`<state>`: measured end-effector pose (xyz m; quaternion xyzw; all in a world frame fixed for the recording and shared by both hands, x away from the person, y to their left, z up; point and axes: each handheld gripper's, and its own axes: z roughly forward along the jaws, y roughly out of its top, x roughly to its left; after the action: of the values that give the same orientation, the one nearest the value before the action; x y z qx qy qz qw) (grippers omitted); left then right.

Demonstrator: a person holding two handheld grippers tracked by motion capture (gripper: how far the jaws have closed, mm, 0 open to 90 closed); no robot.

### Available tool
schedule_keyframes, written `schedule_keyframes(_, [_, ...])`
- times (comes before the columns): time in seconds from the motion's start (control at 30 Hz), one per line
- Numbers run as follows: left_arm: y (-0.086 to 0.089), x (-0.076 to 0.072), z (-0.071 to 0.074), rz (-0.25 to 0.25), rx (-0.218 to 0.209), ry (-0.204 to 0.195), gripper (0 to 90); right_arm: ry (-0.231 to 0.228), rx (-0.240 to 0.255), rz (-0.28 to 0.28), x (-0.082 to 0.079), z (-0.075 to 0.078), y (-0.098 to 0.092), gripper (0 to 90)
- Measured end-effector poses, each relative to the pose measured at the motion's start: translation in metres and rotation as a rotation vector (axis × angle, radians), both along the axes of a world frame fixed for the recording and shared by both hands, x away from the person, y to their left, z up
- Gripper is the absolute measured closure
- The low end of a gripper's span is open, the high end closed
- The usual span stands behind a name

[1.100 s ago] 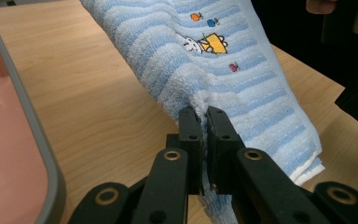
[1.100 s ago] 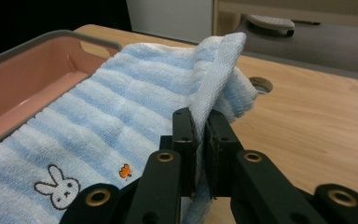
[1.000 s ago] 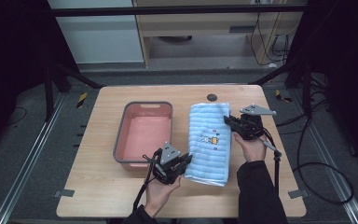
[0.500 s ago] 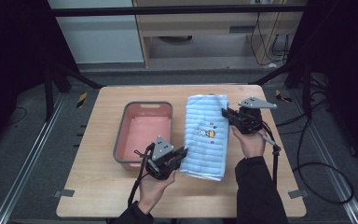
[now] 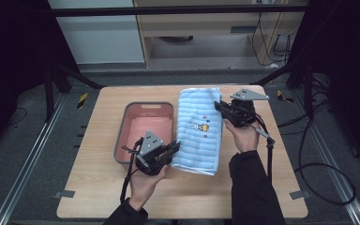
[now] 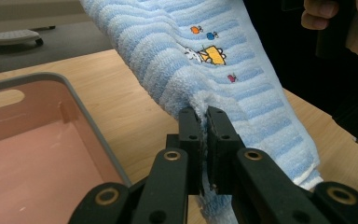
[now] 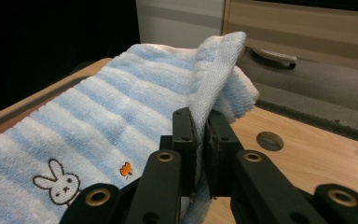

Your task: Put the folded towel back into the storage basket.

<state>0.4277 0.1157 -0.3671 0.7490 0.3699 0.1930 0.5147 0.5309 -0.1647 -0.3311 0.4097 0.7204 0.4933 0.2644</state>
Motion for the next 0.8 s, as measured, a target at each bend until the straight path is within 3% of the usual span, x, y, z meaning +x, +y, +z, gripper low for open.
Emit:
schedule_keyframes(0.4, [0.024, 0.004, 0.015, 0.037, 0.010, -0.036, 85.8, -0.020, -0.003, 0.021, 0.011, 0.015, 0.026, 84.1])
schedule_keyframes(0.8, [0.056, 0.007, 0.025, 0.088, -0.010, -0.059, 85.8, -0.030, -0.008, 0.063, 0.024, 0.026, 0.063, 84.1])
